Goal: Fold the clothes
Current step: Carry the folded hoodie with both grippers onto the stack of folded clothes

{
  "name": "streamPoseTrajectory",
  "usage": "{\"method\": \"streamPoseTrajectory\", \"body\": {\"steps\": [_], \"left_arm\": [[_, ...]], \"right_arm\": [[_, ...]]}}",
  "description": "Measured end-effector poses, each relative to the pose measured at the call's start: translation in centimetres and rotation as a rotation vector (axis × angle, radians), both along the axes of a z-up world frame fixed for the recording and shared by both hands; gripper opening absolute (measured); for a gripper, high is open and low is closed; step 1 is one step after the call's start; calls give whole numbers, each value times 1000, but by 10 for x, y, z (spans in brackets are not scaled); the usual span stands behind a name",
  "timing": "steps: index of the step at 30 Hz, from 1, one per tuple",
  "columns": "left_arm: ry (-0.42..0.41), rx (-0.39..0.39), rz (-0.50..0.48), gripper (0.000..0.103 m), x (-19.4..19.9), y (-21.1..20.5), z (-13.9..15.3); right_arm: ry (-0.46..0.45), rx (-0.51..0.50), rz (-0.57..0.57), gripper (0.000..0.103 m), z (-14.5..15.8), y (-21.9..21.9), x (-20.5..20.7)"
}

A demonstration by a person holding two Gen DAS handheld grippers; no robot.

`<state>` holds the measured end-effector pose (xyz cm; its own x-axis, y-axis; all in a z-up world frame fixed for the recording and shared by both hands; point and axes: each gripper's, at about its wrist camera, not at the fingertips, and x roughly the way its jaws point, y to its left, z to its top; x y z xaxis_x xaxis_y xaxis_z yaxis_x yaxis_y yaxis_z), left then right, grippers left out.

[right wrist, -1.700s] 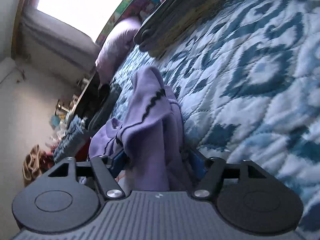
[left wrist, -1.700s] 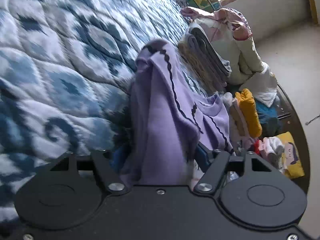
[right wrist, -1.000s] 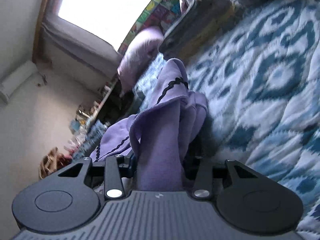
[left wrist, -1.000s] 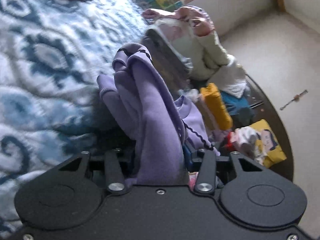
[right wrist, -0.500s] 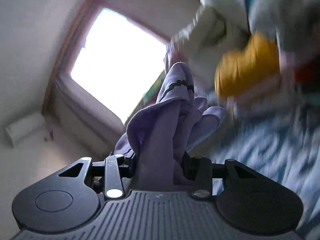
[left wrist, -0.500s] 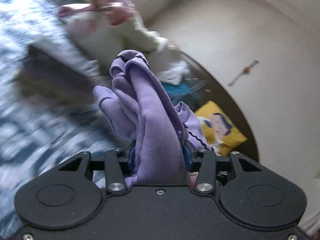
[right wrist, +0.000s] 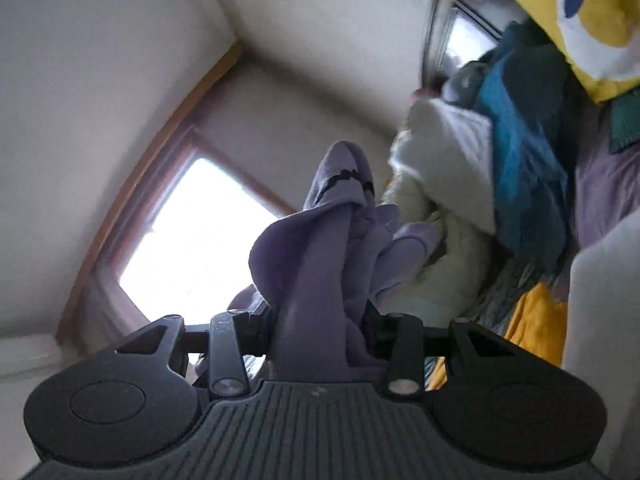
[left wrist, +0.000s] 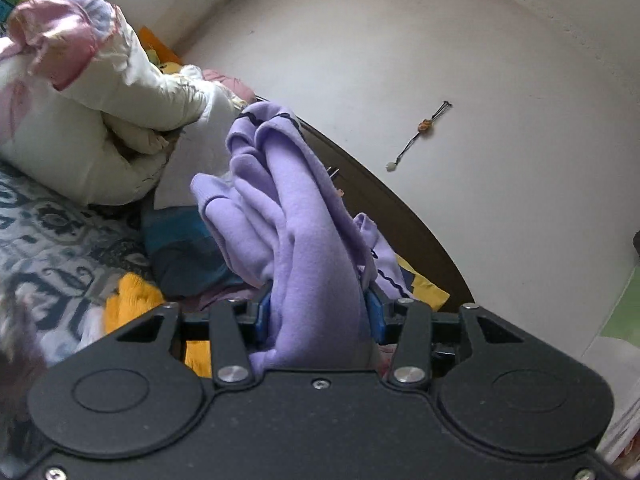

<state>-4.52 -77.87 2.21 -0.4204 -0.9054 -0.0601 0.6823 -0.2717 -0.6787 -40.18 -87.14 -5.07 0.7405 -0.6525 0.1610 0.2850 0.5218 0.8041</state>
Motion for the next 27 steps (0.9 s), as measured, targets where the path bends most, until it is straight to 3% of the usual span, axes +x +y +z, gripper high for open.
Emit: {"method": "streamPoseTrajectory", "body": {"steps": [3,5,6,8,9,12,15,17,19,21,23,25,27], "left_arm": [[12,78,-3,43,9,-35,-43],[-13,218,13,42,12,-60,-86],[-28,315,28,42,12,-72,-110],[38,314,40,43,19,-67,-131],[77,301,45,43,23,-63,-140],[46,290,62,45,19,-56,-137],[33,300,103,67,16,-56,-123],[14,280,135,71,14,-45,-111],[7,266,158,73,13,-33,-101],[-20,258,168,74,7,-18,-92],[-46,252,179,74,1,-4,-83],[-54,239,191,74,-4,11,-76],[-37,219,200,74,-10,32,-70]], "right_arm": [[73,90,-53,47,-19,-36,11],[226,233,-99,48,-42,-61,23],[303,302,-120,43,-53,-73,29],[474,318,-139,41,-64,-85,44],[509,282,-146,42,-63,-84,49],[515,244,-138,46,-58,-87,52],[554,228,-138,48,-54,-88,54],[546,213,-140,50,-48,-69,44],[549,180,-161,56,-37,-46,38],[567,126,-188,70,-23,-12,32],[591,54,-225,75,-11,9,31],[634,-76,-233,70,0,30,36],[728,-226,-211,54,10,49,51]]}}
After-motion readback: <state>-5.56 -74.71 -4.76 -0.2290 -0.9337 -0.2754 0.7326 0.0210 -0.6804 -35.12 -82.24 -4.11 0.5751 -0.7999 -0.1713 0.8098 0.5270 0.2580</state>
